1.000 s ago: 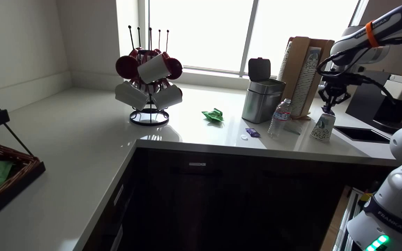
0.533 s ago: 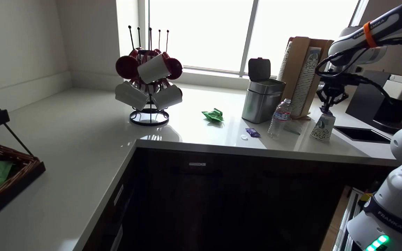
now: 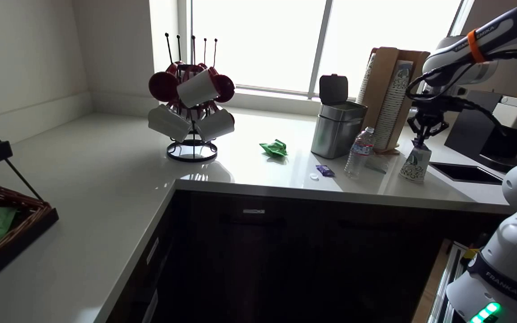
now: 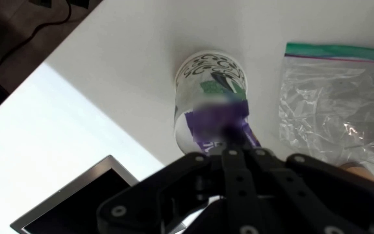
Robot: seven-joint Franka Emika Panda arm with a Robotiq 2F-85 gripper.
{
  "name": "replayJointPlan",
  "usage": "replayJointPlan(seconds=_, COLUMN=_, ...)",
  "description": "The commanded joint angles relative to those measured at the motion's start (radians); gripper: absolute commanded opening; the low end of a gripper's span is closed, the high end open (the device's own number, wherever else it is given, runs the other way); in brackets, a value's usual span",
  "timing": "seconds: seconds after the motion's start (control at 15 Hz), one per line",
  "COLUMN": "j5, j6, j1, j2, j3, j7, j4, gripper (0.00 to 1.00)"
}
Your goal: Place the object on top of the container
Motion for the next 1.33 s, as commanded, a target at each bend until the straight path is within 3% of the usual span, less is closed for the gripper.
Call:
replayJointPlan(seconds=0.0, j5=-0.012, j6=-0.011, j1=0.007, j2=-0.025, j3=-0.015, j7=0.022, j4=-0.029, gripper=0.0)
replayJointPlan(seconds=0.2, j5=-0.009, j6=-0.012, j1=0.008, j2=-0.023, j3=-0.019, j7=0.02, j4=-0.035, gripper=0.0)
replayJointPlan(seconds=0.27, j5=-0.008, j6=-0.013, j1=0.008, j2=-0.022, j3=-0.019, j7=0.02, j4=-0.035, gripper=0.26)
replayJointPlan(seconds=0.33, j5=-0.007, j6=-0.014, j1=0.009, j2=-0.023, j3=-0.02, j7=0.019, j4=-0.034, gripper=0.27)
replayJointPlan(seconds=1.0, j5=-0.013, j6=-0.016, j1=0.007, j2=-0.051, j3=-0.014, j7=0.022, j4=-0.039, gripper=0.99)
replayJointPlan(seconds=1.27, j5=-0.001, j6=-0.014, j1=0.022, j2=-0.09, j3=-0.017, j7=-0.051, j4=-0.063, gripper=1.0)
